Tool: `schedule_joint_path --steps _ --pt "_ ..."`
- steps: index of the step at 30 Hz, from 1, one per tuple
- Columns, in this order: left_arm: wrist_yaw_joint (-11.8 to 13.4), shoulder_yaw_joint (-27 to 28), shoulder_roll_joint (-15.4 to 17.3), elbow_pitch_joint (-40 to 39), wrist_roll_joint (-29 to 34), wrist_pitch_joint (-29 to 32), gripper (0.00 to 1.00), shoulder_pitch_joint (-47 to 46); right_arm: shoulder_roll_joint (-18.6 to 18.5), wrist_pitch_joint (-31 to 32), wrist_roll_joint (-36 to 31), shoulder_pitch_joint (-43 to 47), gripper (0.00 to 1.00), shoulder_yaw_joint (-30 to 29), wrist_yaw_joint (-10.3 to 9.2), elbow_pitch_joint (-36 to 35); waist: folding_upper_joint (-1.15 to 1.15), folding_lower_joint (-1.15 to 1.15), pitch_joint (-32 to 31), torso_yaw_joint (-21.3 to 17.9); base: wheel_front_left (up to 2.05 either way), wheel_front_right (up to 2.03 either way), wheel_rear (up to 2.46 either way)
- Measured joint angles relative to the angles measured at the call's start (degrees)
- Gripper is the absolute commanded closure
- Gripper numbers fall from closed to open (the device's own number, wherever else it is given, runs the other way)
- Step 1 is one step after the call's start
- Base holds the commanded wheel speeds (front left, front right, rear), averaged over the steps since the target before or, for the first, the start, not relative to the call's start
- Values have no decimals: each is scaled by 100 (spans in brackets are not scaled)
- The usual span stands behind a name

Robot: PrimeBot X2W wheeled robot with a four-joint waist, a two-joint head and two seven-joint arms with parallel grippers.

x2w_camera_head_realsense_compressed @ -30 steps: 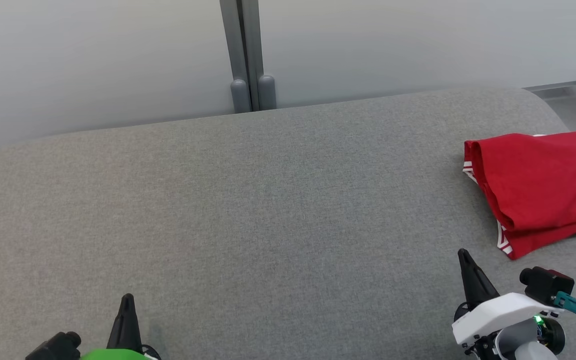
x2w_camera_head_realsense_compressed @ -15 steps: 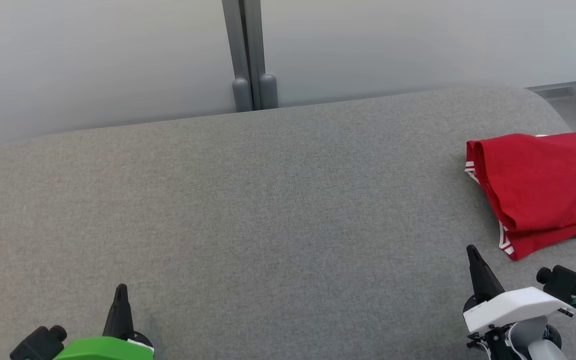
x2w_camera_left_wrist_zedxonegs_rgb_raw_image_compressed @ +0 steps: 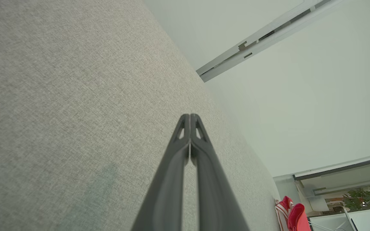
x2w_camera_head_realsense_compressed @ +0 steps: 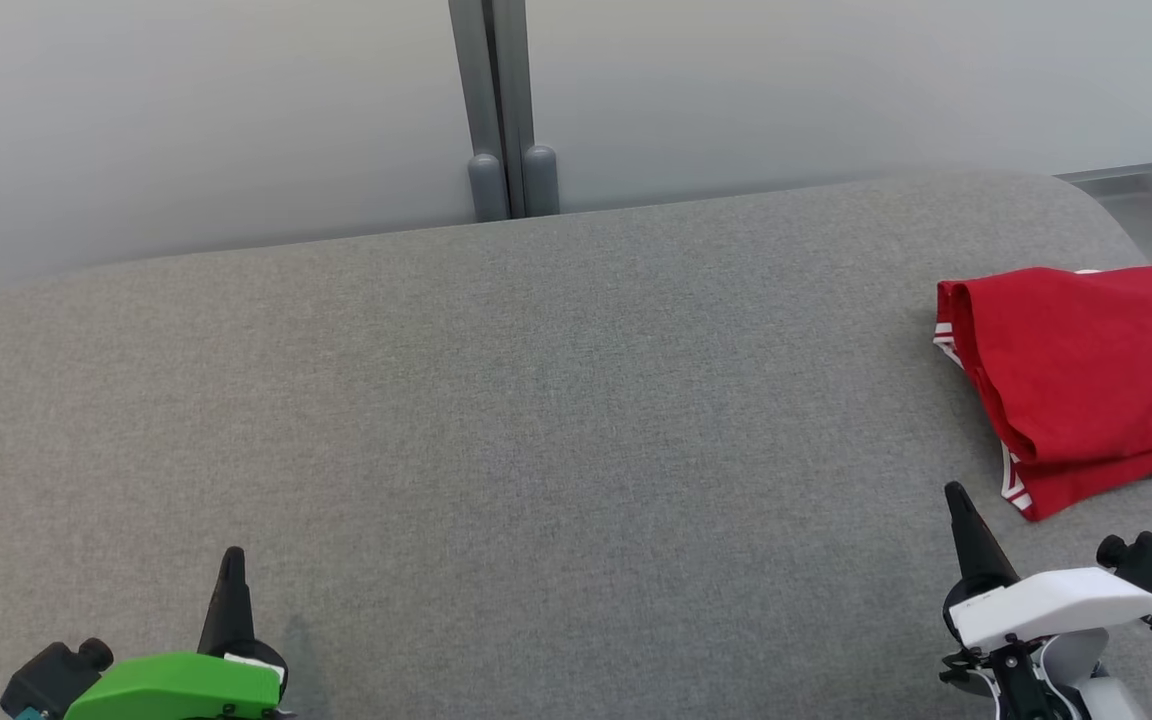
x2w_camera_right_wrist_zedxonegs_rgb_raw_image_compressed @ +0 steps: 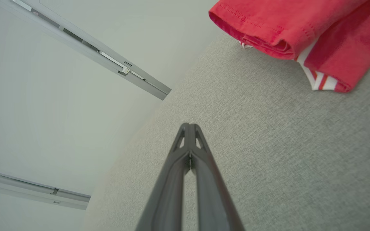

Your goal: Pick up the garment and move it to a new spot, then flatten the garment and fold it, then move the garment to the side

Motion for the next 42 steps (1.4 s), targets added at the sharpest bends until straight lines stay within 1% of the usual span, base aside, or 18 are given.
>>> schedule_joint_path --steps 20,42 --pt "-52 165 1 -22 -1057 316 100 -210 -8 311 1237 -9 100 -147 -1 -156 0 0 19 38 0 0 0" --pt "-84 310 3 -48 -2008 603 100 -385 -14 610 2365 -31 100 -285 -3 -298 0 0 39 80 0 0 0"
